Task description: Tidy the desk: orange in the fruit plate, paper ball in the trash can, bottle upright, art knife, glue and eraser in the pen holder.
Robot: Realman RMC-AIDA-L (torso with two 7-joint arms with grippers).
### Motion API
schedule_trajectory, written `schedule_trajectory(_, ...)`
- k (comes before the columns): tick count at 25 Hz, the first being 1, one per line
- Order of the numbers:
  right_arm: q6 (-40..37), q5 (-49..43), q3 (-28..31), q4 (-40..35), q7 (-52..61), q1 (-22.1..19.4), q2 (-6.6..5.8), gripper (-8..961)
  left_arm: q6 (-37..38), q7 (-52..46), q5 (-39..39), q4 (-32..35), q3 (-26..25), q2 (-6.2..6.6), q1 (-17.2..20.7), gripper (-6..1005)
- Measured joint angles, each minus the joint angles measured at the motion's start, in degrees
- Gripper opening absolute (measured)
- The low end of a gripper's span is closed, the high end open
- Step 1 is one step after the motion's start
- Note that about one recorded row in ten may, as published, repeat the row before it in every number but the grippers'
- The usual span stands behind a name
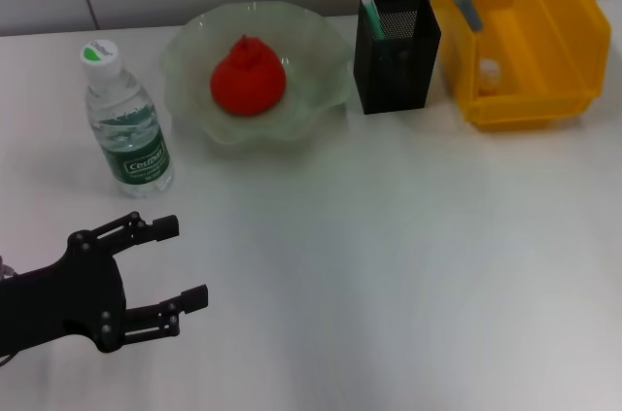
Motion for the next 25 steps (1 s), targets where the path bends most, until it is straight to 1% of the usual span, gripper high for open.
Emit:
schedule_trajectory(2,3.87,3.69,0.98,2.09,-3.41,-0.26,-0.03,134,0.01,0.0,-0.02,0.0,0.0,-0.01,-0.01,861)
schedule_trajectory(4,11.3,10.43,2.29,8.97,-9.3,0.15,-0.59,135,-0.05,0.0,-0.04,0.0,0.0,-0.03,0.0,861)
schedule_trajectory(7,12.65,12.02,2.41,10.91,-10.83,0.39,-0.77,136,-0.14,0.0,-0.04,0.0,0.0,-0.03,0.08,861)
schedule_trajectory(8,15.28,16.01,2.64,15.17,-14.8,0.89,-1.34,136,-0.18,0.0,-0.02,-0.01,0.0,-0.04,0.12,861)
schedule_trajectory(9,15.28,16.01,2.64,15.17,-14.8,0.89,-1.34,137,-0.18,0.0,-0.02,-0.01,0.0,-0.04,0.12,861)
schedule_trajectory(10,17.22,19.94,2.64,18.85,-19.16,1.21,-1.63,137,-0.19,0.0,-0.01,-0.03,0.0,-0.04,0.12,861)
schedule_trajectory(12,17.83,21.37,2.65,20.23,-20.91,1.36,-1.72,138,-0.18,0.0,-0.01,-0.08,0.0,-0.04,0.14,861)
schedule_trajectory(13,18.9,24.04,2.69,23.31,-23.22,1.87,-2.09,138,-0.18,0.0,-0.02,-0.12,0.0,-0.04,0.16,861)
schedule_trajectory(14,18.9,24.04,2.69,23.31,-23.22,1.87,-2.09,138,-0.18,0.0,-0.02,-0.12,0.0,-0.04,0.16,861)
schedule_trajectory(18,20.33,29.63,2.76,29.47,-26.43,2.42,-2.98,139,-0.14,0.0,-0.02,-0.18,0.0,-0.01,0.21,861)
schedule_trajectory(22,20.56,30.39,2.76,30.84,-26.78,2.28,-3.05,141,-0.17,0.27,0.0,-0.18,0.0,-0.02,0.17,861)
schedule_trajectory(25,20.56,31.78,2.76,32.49,-29.34,1.9,-2.78,142,-0.18,0.41,0.01,-0.3,0.0,-0.06,0.13,861)
